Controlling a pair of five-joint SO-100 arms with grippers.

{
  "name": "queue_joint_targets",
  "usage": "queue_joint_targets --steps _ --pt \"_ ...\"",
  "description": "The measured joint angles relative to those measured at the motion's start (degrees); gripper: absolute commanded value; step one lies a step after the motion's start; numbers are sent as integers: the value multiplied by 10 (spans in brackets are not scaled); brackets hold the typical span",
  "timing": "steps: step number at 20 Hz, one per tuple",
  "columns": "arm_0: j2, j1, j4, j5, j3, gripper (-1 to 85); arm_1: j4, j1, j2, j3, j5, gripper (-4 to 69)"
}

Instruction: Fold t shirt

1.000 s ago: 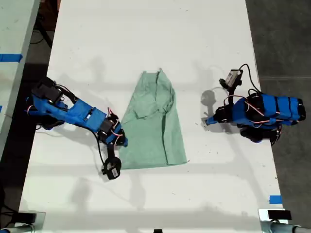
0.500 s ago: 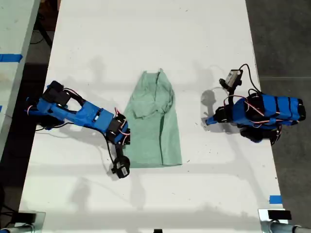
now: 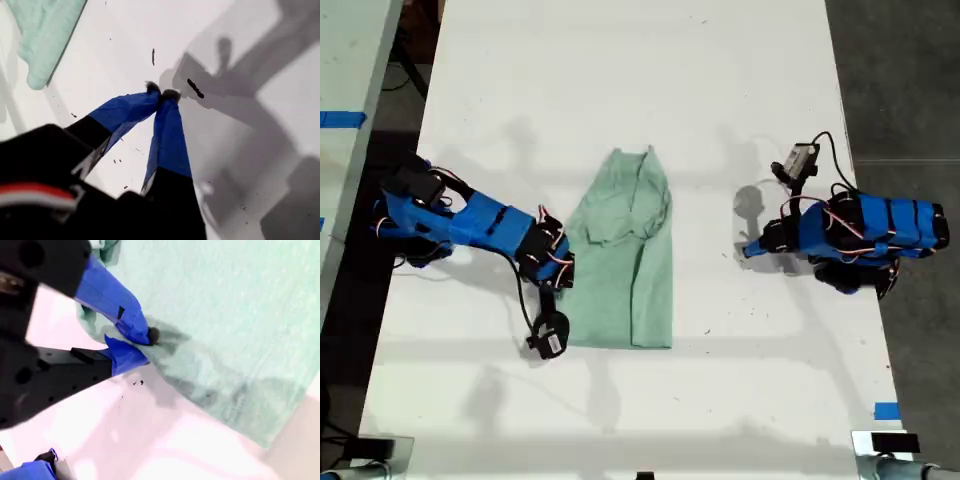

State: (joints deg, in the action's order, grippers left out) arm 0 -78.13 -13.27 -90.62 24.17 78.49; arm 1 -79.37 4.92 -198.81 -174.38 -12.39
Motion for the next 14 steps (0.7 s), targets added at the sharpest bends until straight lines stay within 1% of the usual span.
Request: queue_joint_targets --steps 2,5,8,10,13,14 --pt "2 12 1 -33 -38 -3 0 0 0 0 -2 17" --pt "54 29 4 -86 -150 -3 0 0 0 0 -4 17" --pt "66 47 33 -129 -200 -3 0 0 0 0 -4 16" --pt "68 59 84 -164 -202 -3 0 0 0 0 -5 16" --pt "96 68 209 -236 -202 -3 0 0 0 0 -5 16" --pt "112 69 238 -248 -202 -2 0 0 0 0 -7 16"
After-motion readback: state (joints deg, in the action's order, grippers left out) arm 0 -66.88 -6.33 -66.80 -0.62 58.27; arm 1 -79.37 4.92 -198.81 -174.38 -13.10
